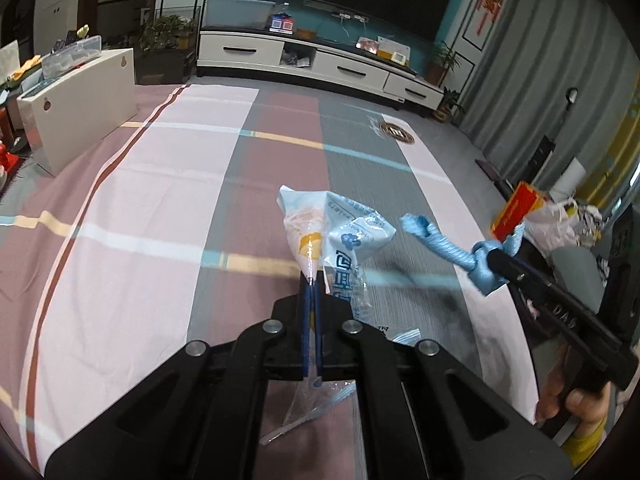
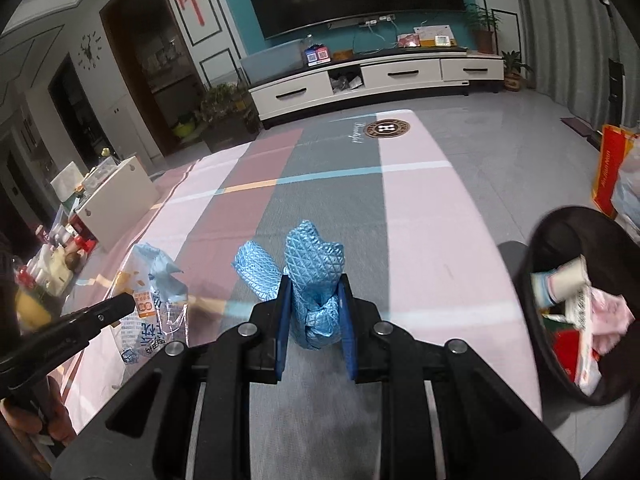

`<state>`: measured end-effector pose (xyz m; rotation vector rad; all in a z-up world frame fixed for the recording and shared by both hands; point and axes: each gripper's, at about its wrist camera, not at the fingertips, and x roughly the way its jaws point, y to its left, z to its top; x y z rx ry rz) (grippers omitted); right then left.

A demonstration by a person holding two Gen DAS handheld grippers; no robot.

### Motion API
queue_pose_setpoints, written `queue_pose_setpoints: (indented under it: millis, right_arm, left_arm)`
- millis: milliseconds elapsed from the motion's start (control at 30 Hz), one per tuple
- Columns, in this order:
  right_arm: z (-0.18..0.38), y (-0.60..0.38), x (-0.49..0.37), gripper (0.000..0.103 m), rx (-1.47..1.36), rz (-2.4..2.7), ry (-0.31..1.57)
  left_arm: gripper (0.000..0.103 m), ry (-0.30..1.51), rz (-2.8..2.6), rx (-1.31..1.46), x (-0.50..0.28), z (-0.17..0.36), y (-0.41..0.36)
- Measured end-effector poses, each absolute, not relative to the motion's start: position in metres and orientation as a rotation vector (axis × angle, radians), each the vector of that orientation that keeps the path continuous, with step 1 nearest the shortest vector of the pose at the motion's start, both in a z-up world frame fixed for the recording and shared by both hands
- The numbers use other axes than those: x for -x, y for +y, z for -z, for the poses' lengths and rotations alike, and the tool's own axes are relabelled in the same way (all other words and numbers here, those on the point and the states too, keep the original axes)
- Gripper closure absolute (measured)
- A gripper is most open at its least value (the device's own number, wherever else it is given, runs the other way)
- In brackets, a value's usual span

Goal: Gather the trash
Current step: 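Grasp the clear plastic bag with the left tool while the right tool grasps the blue cloth, then carry the plastic bag and blue cloth over the black bin with both tools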

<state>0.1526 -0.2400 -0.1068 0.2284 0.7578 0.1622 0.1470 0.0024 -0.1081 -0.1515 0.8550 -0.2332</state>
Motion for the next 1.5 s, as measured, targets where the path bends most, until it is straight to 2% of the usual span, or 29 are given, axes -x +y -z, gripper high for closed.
queue_pose_setpoints:
  millis: [633, 1500]
  right_arm:
    - [0.079, -0.265, -0.078, 0.08, -0.231, -0.128, 0.705]
    - [0.063, -0.325, -0.036, 0.08, -0.309, -0.039, 0.61]
  left_arm:
    - [0.1, 0.78, 0.244, 0.038, -0.076, 0.068, -0.023]
    - [0.1, 0.715, 0.385, -0.115, -0.064, 0.041, -0.112]
